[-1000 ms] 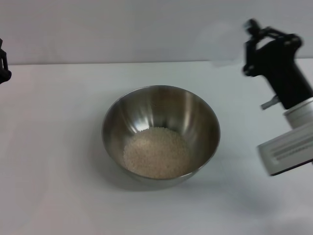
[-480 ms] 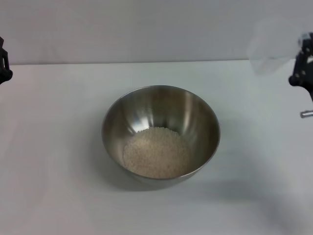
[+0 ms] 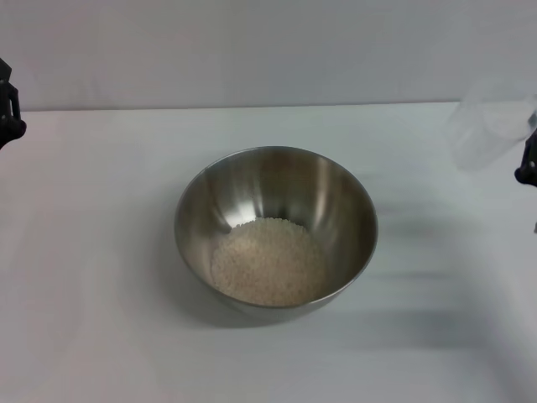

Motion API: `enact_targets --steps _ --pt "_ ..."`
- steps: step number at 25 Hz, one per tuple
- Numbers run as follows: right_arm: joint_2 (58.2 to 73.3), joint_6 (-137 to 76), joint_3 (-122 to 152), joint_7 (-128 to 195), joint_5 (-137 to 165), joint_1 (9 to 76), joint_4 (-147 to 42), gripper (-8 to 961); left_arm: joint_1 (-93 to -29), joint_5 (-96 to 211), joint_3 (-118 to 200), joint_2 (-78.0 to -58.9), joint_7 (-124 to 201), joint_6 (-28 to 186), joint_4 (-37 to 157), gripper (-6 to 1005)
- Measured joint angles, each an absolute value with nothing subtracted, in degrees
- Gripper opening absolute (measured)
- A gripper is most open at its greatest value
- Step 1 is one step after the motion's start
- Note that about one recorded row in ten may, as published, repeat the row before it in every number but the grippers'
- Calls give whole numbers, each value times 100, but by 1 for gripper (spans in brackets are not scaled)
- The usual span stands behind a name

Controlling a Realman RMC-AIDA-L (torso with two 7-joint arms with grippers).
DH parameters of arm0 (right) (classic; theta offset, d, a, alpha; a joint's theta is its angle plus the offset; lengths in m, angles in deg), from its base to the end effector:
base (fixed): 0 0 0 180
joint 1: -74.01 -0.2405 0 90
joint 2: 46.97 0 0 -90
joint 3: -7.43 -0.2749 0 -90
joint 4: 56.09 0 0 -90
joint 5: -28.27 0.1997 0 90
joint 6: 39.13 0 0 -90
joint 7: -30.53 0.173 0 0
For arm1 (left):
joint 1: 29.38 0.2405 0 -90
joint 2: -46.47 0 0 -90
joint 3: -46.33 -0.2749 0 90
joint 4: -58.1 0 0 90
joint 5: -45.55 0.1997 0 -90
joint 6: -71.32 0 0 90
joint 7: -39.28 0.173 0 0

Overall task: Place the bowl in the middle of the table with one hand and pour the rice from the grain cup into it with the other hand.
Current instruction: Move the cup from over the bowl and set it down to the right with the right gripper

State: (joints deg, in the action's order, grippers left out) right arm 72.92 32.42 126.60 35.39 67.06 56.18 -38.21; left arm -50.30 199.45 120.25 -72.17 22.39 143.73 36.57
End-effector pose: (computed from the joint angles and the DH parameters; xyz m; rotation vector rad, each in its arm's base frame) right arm 0.3219 0.3395 -0.0042 -1.4730 0.4785 0.7944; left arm -0.2895 0.3690 0.0277 -1.4314 -0.4718 -1.0448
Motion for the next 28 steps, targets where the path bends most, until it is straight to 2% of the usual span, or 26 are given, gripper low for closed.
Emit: enact_targets --steps 28 --pt "7292 1731 12661 3847 6783 5549 -4054 17 -5029 19953 11932 -7227 2200 14382 3657 209"
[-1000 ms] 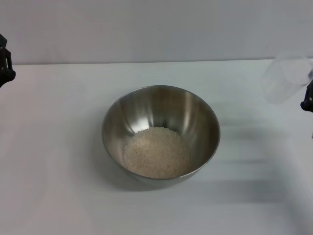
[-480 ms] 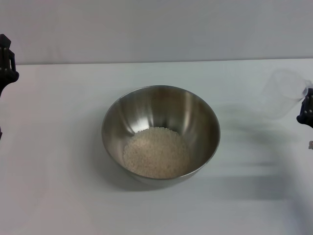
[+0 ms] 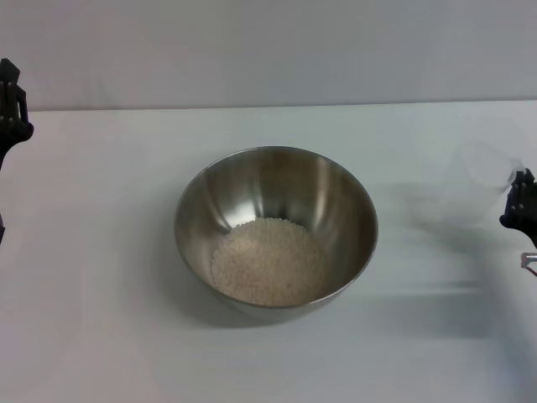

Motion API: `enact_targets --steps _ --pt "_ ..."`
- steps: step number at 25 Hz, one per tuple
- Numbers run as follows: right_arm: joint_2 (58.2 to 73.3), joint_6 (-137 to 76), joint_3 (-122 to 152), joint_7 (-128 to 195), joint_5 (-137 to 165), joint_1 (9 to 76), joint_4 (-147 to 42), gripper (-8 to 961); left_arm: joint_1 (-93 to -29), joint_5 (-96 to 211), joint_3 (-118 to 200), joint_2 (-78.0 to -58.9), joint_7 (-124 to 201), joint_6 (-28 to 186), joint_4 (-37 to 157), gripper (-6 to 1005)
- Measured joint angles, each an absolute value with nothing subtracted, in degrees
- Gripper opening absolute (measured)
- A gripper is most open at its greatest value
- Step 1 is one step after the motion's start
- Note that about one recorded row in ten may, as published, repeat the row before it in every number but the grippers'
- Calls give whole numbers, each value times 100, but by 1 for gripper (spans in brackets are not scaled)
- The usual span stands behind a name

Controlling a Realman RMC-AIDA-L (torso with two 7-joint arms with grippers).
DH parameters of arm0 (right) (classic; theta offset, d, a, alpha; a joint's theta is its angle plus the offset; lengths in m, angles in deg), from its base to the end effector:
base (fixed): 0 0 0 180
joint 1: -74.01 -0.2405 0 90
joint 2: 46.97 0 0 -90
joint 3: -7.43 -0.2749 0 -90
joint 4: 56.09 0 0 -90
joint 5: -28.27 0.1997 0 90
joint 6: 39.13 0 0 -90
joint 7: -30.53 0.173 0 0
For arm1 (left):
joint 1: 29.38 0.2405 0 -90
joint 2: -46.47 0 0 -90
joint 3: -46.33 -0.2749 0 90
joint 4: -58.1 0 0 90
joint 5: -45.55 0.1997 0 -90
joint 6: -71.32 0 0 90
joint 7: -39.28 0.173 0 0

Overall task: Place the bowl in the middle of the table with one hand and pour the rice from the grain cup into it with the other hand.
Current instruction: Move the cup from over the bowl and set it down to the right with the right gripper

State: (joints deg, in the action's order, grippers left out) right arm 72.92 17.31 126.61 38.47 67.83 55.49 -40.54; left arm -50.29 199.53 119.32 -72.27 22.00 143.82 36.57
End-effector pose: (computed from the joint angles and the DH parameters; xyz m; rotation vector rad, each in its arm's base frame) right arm 0.3645 0.3408 -0.0327 -1.5435 0.7333 0.6003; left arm -0.2871 0.3681 0.0235 -1.4483 -0.4756 -1.0533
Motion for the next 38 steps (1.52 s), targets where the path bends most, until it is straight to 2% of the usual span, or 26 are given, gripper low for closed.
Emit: enact_targets --steps 38 --pt "7291 1214 12712 3853 6717 5449 -4062 26 -4992 19953 11937 -7227 2188 14437 3595 209"
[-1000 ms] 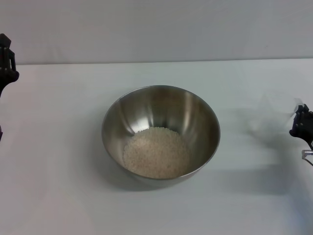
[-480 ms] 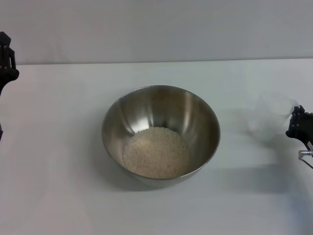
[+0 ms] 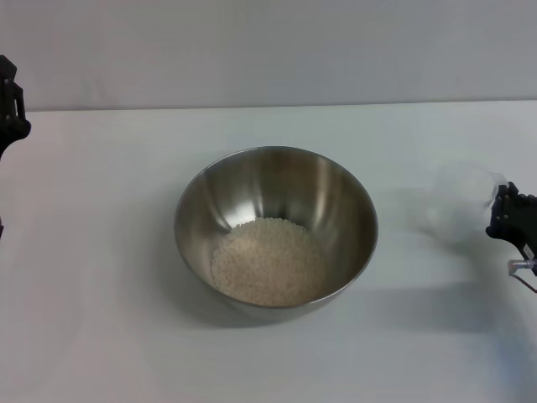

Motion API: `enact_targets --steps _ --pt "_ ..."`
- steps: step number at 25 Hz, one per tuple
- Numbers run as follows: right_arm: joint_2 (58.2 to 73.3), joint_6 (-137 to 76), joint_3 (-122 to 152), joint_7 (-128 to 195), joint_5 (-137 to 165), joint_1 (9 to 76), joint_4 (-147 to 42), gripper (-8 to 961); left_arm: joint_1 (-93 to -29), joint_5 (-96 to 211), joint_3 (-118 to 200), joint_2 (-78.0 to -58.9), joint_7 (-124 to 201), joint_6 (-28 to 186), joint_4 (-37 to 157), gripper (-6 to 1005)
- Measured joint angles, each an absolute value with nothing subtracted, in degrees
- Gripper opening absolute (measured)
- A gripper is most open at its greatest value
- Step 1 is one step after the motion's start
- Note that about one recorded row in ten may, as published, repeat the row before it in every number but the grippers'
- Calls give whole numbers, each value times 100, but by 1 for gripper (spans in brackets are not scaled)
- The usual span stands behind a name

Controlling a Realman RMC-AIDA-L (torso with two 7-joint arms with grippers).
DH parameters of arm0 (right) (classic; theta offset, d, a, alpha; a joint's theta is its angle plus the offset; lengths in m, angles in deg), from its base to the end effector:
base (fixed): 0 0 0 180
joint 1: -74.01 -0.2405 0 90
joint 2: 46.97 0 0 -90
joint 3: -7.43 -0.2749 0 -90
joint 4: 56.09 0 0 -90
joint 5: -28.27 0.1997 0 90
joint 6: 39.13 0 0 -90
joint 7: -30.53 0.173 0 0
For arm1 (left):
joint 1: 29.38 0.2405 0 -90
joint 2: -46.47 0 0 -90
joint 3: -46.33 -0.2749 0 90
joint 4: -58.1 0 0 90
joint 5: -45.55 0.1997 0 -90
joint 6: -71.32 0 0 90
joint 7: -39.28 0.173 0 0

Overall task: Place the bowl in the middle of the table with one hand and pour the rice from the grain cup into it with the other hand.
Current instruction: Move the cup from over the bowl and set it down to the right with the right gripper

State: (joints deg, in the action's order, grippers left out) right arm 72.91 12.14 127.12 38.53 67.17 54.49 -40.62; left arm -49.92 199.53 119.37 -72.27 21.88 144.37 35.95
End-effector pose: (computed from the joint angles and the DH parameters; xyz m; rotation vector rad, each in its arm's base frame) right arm 0.3690 0.3443 -0.0453 -1.5947 0.7822 0.5369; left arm -0.2854 0.3666 0.0254 -1.4399 -0.4688 -1.0682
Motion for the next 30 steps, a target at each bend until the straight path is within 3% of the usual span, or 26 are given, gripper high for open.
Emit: enact_targets --steps 30 --pt "7292 1298 12950 3855 6703 5517 -4063 91 -4905 19954 11937 -7218 2182 14593 3596 209"
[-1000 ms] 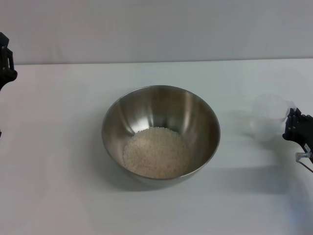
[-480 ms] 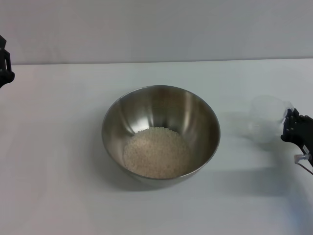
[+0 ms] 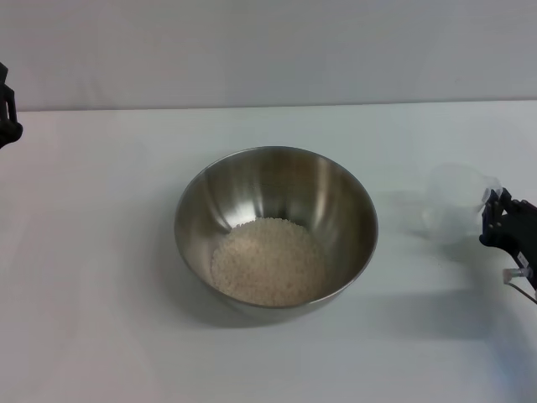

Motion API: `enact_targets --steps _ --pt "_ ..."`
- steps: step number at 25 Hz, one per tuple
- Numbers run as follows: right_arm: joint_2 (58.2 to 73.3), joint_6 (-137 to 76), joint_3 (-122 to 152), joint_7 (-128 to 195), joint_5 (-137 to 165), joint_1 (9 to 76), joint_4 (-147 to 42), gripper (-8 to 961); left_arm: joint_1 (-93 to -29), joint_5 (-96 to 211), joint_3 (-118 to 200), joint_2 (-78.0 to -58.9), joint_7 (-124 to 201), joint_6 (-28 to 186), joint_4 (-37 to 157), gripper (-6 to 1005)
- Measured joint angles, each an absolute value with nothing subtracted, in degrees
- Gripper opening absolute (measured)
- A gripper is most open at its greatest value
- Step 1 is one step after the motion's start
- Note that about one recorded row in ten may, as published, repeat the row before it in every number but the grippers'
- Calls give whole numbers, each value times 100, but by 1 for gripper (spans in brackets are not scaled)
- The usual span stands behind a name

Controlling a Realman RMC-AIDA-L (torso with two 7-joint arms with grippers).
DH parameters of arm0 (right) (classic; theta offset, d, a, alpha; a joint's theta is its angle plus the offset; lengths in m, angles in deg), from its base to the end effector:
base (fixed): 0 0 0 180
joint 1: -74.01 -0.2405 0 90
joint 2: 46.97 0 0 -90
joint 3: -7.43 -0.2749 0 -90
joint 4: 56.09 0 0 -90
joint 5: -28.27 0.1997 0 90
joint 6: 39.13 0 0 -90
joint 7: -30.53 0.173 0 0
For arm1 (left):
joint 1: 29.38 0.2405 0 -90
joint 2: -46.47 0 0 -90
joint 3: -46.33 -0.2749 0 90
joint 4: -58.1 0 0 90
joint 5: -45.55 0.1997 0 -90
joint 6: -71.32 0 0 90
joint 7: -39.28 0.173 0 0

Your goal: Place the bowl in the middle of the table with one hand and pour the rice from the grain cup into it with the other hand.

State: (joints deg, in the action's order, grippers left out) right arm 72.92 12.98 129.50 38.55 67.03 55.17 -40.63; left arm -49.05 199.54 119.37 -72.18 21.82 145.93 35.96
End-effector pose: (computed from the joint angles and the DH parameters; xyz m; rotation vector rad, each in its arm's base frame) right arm 0.3672 0.3381 -0.0513 -1.6306 0.7674 0.5346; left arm -0.2879 0.3606 0.0289 -1.4264 -0.4560 -1.0761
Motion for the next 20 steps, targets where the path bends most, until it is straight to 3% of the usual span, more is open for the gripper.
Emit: enact_targets --steps 20 --pt "7292 1583 13153 4023 6703 5752 -4044 109 -4909 19954 11927 -7218 2179 14594 3594 209"
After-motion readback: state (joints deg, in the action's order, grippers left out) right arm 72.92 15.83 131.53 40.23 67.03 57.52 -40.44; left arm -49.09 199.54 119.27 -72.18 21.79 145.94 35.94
